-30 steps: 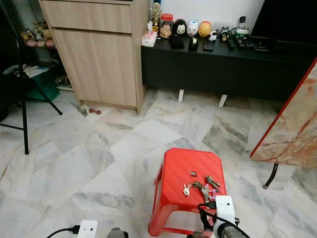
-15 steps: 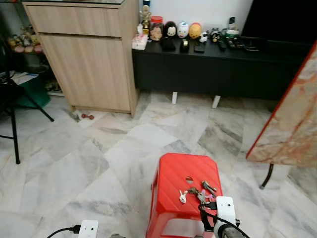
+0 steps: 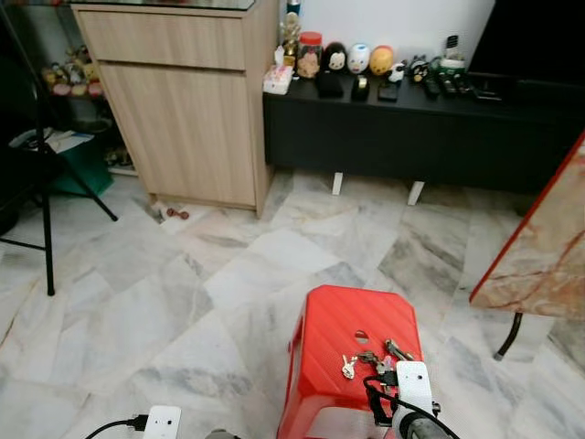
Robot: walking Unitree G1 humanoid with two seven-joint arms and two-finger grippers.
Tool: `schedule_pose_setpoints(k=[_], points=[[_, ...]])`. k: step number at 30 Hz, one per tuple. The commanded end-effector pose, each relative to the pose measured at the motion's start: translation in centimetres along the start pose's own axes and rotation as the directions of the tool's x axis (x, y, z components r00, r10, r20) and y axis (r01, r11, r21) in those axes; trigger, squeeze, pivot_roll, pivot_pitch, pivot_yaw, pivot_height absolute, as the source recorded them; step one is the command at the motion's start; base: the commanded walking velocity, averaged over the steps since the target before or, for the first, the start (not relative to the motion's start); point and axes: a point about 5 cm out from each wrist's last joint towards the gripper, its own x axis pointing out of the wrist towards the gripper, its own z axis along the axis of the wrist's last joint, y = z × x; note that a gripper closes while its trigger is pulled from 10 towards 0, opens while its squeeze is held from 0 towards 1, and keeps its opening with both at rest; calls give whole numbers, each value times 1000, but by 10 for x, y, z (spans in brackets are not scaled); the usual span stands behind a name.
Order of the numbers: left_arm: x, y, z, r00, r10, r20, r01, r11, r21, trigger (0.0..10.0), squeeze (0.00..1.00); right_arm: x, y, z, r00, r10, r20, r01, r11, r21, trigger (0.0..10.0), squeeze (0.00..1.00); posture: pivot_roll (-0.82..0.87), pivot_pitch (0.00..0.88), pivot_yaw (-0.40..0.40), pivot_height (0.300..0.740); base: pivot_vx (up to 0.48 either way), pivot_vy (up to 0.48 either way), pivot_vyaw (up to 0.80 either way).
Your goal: Hang keys on a hook
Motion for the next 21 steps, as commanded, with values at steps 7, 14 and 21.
schedule_pose_setpoints(k=[7,14,21], points=[[-2,0,-6,1000,-3,-24,3,1000,0,10000,0,0,-1,1,1000,-2,2,2,1000,-3,10000,0,113,53,-51,657,0,0,0],[-1,1,-5,1000,-4,-22,4,1000,-1,10000,0,0,1,0,1000,8,5,-8,999,-34,10000,0,114,53,-49,657,0,0,322],[-1,1,-5,1000,-2,-20,2,1000,-1,10000,0,0,0,-1,1000,1,3,-1,1000,-7,10000,0,114,53,-49,657,0,0,162]])
